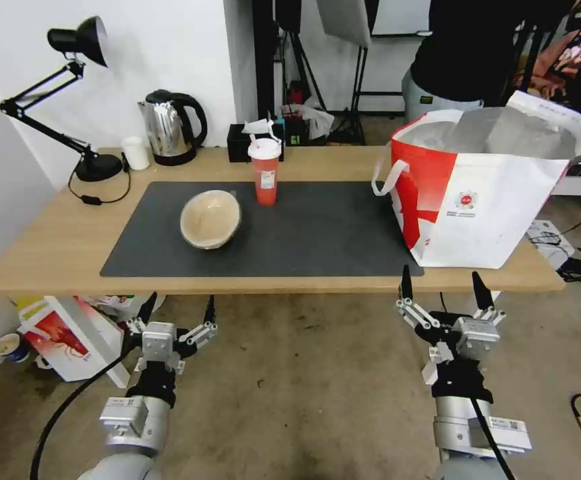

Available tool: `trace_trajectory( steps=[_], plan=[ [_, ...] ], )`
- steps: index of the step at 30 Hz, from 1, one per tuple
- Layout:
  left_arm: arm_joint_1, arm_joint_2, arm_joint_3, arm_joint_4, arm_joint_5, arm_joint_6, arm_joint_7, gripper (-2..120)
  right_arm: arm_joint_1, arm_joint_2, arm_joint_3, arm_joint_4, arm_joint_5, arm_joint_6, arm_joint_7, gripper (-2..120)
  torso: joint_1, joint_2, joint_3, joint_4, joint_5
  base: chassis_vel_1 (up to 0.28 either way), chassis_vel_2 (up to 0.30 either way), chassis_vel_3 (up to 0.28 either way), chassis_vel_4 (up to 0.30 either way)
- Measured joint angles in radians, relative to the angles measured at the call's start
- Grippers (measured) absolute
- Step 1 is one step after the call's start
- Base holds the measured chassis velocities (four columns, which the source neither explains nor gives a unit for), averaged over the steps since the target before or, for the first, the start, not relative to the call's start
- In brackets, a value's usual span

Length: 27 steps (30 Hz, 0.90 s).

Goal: Pick up the trash from the table and place it into the takeout bag.

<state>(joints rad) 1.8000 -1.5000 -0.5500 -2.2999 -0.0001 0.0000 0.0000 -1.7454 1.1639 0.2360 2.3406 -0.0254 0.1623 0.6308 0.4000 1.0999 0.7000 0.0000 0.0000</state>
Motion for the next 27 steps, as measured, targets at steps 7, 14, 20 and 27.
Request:
trace_trajectory(
  steps=[7, 14, 20, 27],
  plan=[
    [0.0, 0.0, 0.0, 0.0, 0.0, 0.0, 0.0, 100, -0.031, 0.005, -0.028, -0.013, -0.016, 0.001, 0.003, 100, 0.0, 0.0, 0.0, -0.0001, 0.0, 0.0, 0.0, 0.0, 0.0],
    [0.0, 0.0, 0.0, 0.0, 0.0, 0.0, 0.0, 100, -0.045, 0.004, -0.046, -0.024, -0.034, 0.01, -0.014, 100, 0.0, 0.0, 0.0, 0.0, 0.0001, 0.0, 0.0, 0.0, 0.0],
    [0.0, 0.0, 0.0, 0.0, 0.0, 0.0, 0.0, 100, -0.057, -0.009, -0.055, -0.028, -0.04, 0.019, -0.024, 100, 0.0, 0.0, 0.0, 0.0, 0.0, 0.0, 0.0, 0.0, 0.0],
    [0.0, 0.0, 0.0, 0.0, 0.0, 0.0, 0.0, 100, -0.062, -0.024, -0.056, -0.031, -0.04, 0.023, -0.031, 100, 0.0, 0.0, 0.0, 0.0, 0.0, 0.0, 0.0, 0.0, 0.0]
  ],
)
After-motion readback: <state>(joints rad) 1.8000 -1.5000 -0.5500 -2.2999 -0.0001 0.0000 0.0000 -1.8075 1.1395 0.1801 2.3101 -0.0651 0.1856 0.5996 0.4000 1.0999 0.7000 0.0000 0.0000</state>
